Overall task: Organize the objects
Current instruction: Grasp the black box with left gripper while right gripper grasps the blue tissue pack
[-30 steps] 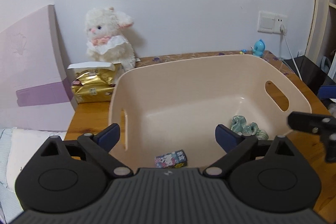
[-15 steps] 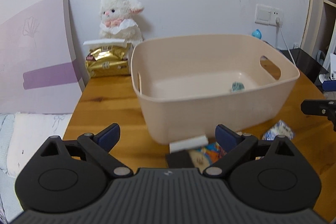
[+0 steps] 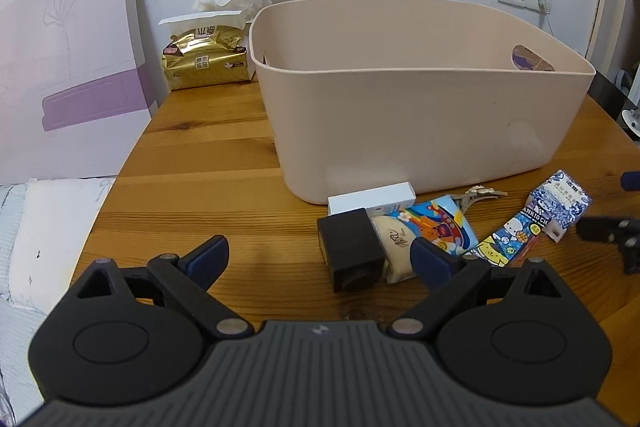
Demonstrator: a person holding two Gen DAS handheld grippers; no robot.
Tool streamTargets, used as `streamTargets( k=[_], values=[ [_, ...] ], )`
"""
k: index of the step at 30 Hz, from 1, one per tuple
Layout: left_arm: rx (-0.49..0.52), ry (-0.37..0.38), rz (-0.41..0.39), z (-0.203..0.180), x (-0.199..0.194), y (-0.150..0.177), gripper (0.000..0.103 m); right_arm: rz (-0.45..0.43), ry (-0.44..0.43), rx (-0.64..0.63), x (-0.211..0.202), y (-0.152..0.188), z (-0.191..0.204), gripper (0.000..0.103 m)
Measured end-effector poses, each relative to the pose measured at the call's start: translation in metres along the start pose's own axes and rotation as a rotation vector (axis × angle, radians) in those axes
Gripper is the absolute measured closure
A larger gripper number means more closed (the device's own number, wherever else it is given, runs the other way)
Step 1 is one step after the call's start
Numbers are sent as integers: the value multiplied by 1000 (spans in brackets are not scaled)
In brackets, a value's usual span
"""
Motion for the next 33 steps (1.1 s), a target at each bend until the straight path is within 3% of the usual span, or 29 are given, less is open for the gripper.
streamTargets(
  k=[9, 15, 23, 26, 28, 31, 32, 33],
  values=[
    [-25, -50, 55, 7, 20, 1, 6, 24, 14, -11, 20, 7, 4, 0],
    [-70, -15, 69, 11, 28, 6, 8, 28, 2, 0, 27, 5, 8, 0],
    [-115, 18, 70, 14, 29, 7, 25, 16, -6, 34, 36, -3, 12, 1],
    [-104, 19, 98, 13, 32, 10, 40, 7, -18, 36, 31, -4, 15, 13],
    [-100, 25, 105, 12, 34, 12, 43, 5, -26, 31, 28, -5, 17, 21],
    [-91, 35, 91, 10, 32, 10, 55, 4, -30, 28, 22, -5, 19, 42],
    [-89, 40, 88, 9, 32, 10, 67, 6, -23, 25, 21, -5, 19, 42],
    [-85, 45, 87, 8, 31, 9, 69, 8, -23, 19, 20, -5, 19, 42]
  ],
)
Point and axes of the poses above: each gripper's, at about its wrist camera, not at the fingertips, and x roughly the way its jaws point, z to its left, y to its underside, the point moved 8 cm from there along x, roughly the way its jaws point, and after that the axes turned 15 degrees about x, right-handed, at the moved point
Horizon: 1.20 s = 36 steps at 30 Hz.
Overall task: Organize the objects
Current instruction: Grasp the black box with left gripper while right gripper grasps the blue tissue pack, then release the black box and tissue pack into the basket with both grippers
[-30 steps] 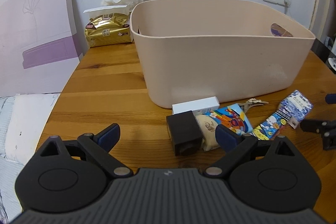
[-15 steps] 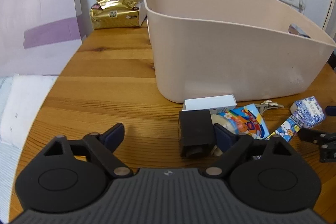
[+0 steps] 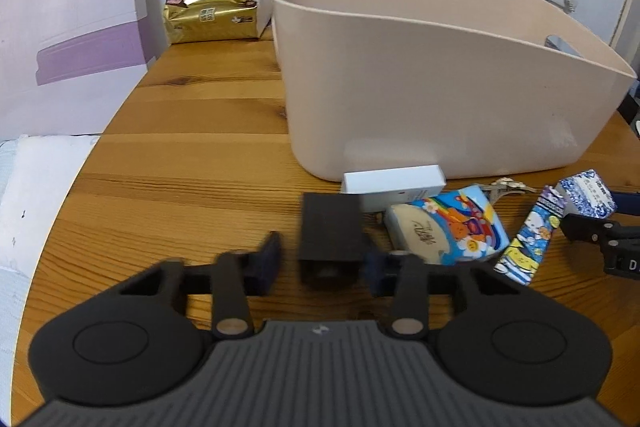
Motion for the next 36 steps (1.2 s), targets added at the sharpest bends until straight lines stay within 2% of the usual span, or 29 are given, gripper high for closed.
streamTargets(
  k=[7, 17, 28, 32, 36],
  values=[
    [15, 9, -2, -3, -8, 4, 69, -30, -12, 7, -20, 1, 0, 42],
    [45, 23, -78, -1, -46, -7, 69, -144, -57, -35, -80, -22, 9, 42],
    [84, 5, -240, -4, -93, -65, 69, -280, -90, -57, -113, -76, 23, 42],
    [100, -29, -280, -5, -94, -95, 69, -318, -96, -54, -115, -98, 30, 42],
    [116, -36, -289, -9, -83, -121, 69, -318, -99, -50, -104, -117, 39, 42]
  ],
)
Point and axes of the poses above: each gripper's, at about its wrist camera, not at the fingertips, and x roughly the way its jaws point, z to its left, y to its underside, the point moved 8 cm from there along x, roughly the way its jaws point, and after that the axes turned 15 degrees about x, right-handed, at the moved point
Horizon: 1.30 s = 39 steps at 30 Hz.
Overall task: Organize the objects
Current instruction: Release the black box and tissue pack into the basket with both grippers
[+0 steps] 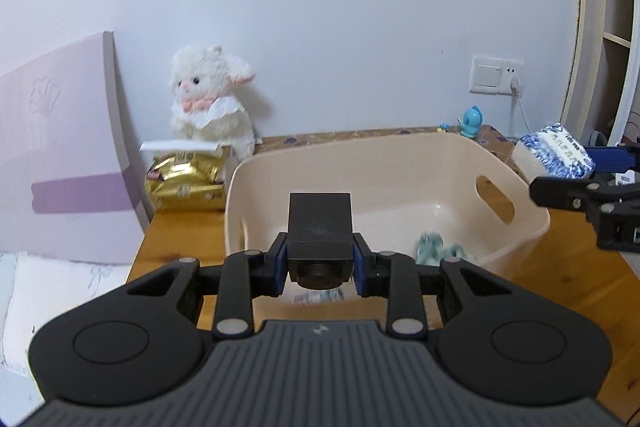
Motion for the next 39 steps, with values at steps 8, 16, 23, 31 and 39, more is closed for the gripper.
streamTargets(
  k=[8, 16, 23, 31, 39],
  values=[
    [26, 8, 107, -12, 61, -12, 69, 81, 32, 29, 51, -4, -1, 42],
    [6, 37, 257, -17, 106, 12, 69, 185, 126, -18, 102, 19, -4, 42],
    [-16, 37, 331, -12, 119, 29, 69, 254, 152, -27, 123, 37, -10, 41],
    [-12, 16, 231, -3, 94, 10, 22, 172, 133, -23, 96, 22, -5, 14],
    [-8, -48, 139, 13, 49, 5, 5, 96, 110, -1, 49, 7, -2, 0]
  ],
)
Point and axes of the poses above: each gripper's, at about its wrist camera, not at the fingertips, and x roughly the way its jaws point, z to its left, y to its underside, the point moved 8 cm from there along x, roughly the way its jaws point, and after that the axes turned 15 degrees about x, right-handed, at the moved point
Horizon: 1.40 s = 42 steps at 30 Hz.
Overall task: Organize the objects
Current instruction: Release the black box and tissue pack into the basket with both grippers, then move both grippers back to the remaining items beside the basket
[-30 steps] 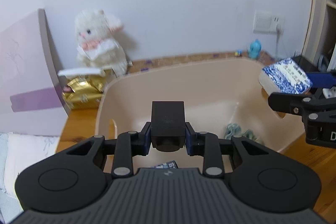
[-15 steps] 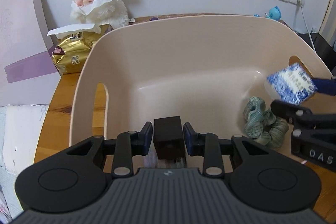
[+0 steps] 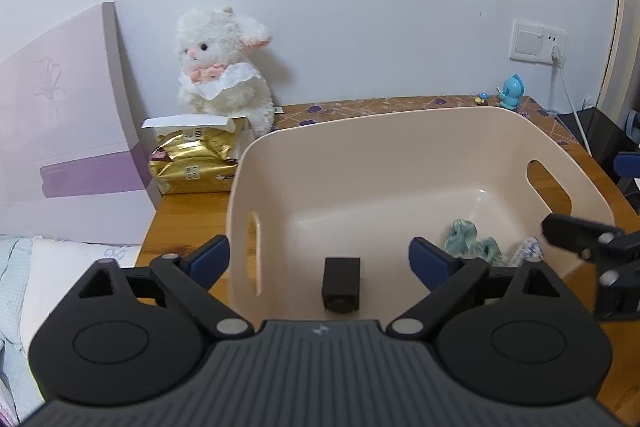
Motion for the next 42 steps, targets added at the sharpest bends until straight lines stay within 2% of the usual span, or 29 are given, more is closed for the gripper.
streamTargets(
  k=[11, 16, 23, 26, 32, 35, 42],
  values=[
    [-37, -11, -12, 11, -32, 43, 5, 15, 3, -11, -27, 38, 5, 0],
    [-44, -11, 8, 12, -31, 67, 5, 64, 10, -7, -20, 65, 8, 0],
    [-71, 6, 66, 11, -14, 99, 5, 134, 43, 0, 5, 104, 20, 0],
    [-75, 1, 92, 11, -6, 109, 5, 160, 32, 18, 15, 116, 29, 0],
    [-79, -8, 116, 12, 1, 120, 5, 202, 26, 9, 30, 133, 46, 0],
    [-81, 2, 127, 11, 4, 124, 5, 191, 24, 2, 30, 135, 49, 0],
    [-68, 8, 115, 4, 4, 121, 5, 230, 19, 33, 26, 135, 38, 0]
  ],
)
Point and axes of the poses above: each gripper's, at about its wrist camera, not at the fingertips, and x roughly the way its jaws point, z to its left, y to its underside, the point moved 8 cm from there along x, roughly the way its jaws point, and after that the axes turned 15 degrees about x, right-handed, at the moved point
